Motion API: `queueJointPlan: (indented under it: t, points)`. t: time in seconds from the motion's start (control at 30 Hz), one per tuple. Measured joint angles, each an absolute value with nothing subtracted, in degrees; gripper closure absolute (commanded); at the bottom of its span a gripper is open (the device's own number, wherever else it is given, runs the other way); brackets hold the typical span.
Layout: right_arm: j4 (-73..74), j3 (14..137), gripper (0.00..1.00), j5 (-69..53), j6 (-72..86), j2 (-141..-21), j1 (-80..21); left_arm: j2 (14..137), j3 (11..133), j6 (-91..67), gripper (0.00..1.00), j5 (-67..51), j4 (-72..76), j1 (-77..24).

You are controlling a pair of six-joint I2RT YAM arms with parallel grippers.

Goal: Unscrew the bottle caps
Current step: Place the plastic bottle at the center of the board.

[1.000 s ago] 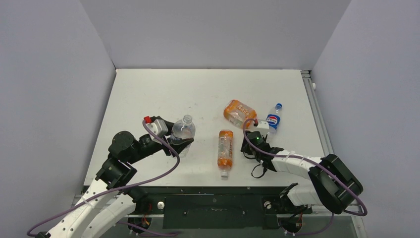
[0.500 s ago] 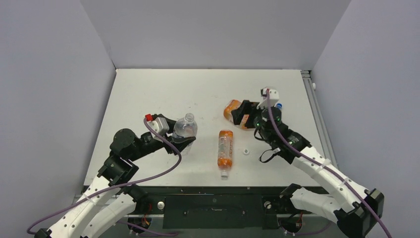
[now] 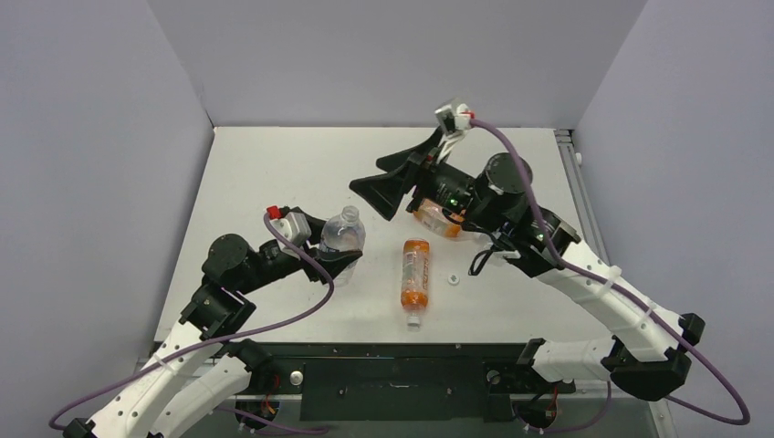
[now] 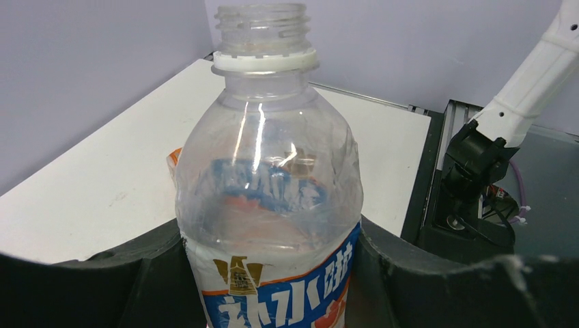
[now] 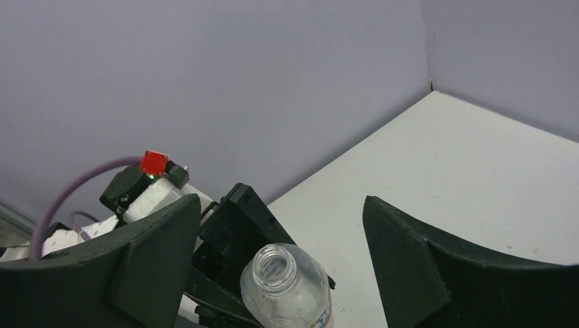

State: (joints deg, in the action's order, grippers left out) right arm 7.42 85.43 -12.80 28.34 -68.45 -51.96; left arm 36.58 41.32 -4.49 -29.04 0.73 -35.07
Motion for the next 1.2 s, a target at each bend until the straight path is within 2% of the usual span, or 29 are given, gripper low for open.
queueJointPlan:
  t: [0.2,0.37,0.53,0.6,0.67,0.7,0.73,0.77,0.8,0.83,0.87,0.9,1.2]
  points:
    - [10.74,85.49,0.36,-16.1,27.0,-73.82,-55.02,36.56,42.19,-4.84,1.0,-29.67,1.37,-35.07]
    - [13.34,85.49,0.4,-17.72,26.0,-75.2,-56.36,36.56,42.22,-4.91,1.0,-29.85,1.58,-35.07]
    - [13.87,85.49,0.52,-18.65,25.06,-75.2,-57.6,36.75,42.26,-5.15,1.0,-29.85,1.58,-35.07]
    - [13.96,85.49,0.59,-18.74,24.73,-75.22,-57.91,36.91,42.28,-5.17,1.0,-29.85,1.63,-35.07]
    - [14.31,85.49,0.71,-18.48,24.16,-75.22,-58.37,37.12,42.28,-5.17,1.0,-29.89,1.69,-35.07]
    - [14.57,85.49,0.8,-18.02,23.7,-75.24,-58.48,37.19,42.3,-5.17,1.0,-30.02,1.76,-35.07]
    - [14.72,85.49,0.85,-17.8,23.64,-75.31,-58.43,37.19,42.37,-5.21,0.97,-30.0,1.63,-35.07]
    - [14.72,85.52,0.94,-17.37,23.38,-75.37,-58.46,37.19,42.37,-5.23,0.75,-30.02,1.58,-35.07]
    - [14.98,85.76,0.97,-17.02,23.07,-75.53,-58.5,37.19,42.39,-5.3,0.61,-30.15,1.56,-34.98]
    - [15.44,86.17,1.0,-16.69,22.55,-75.68,-58.52,37.26,42.48,-5.39,0.28,-30.09,1.52,-34.92]
    - [15.9,86.63,1.0,-16.25,22.22,-75.9,-58.57,37.34,42.63,-5.45,0.04,-30.11,1.48,-34.79]
    - [16.49,87.31,1.0,-15.73,21.69,-76.16,-58.61,37.47,42.87,-5.63,0.0,-29.67,1.43,-34.76]
    - [19.99,87.37,1.0,-6.13,12.38,-79.85,-55.88,34.72,46.85,-4.8,0.03,-21.91,-6.42,-34.76]
